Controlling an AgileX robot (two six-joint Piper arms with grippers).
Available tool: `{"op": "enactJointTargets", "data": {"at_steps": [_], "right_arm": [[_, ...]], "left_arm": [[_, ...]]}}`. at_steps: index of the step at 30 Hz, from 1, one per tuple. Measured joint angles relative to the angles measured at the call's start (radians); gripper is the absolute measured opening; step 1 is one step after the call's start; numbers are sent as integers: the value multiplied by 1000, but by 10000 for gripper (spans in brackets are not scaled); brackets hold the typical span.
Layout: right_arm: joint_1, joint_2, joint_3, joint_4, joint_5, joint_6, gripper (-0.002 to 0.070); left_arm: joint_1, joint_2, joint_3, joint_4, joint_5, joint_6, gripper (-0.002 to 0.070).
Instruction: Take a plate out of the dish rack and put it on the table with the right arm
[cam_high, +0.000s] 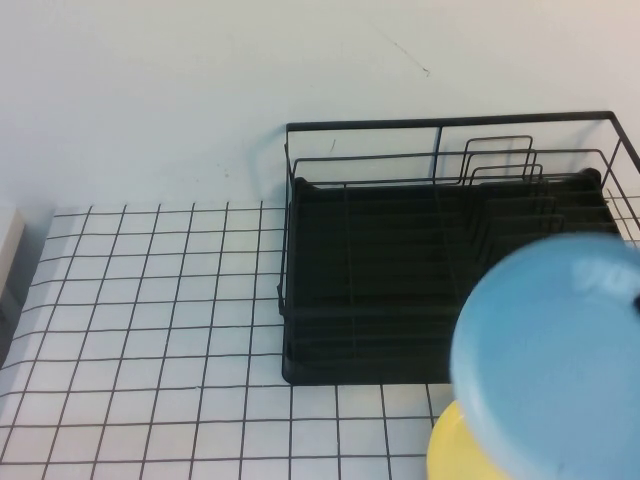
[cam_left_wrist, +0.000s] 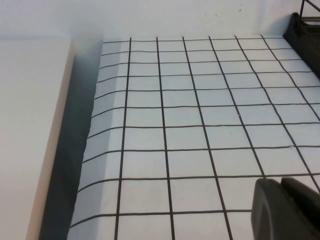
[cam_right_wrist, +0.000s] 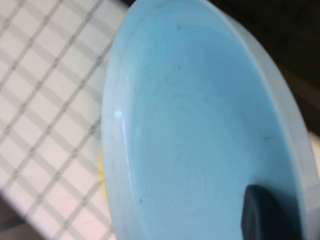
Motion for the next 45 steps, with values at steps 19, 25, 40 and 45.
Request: {"op": "enactJointTargets", "data": {"at_steps": [19,25,40,45], "right_arm": [[0,32,524,225,-435,-176,165],[0,44,526,221,-506,-176,335],[0,-82,224,-192,-267,74,165],[0,-287,201,-287,-271,143,23]], "left_arm": [[0,0,0,0,0,0,-3],[0,0,0,0,0,0,-3],[0,0,0,0,0,-4,-3],[0,0,0,0,0,-4,-3]]}}
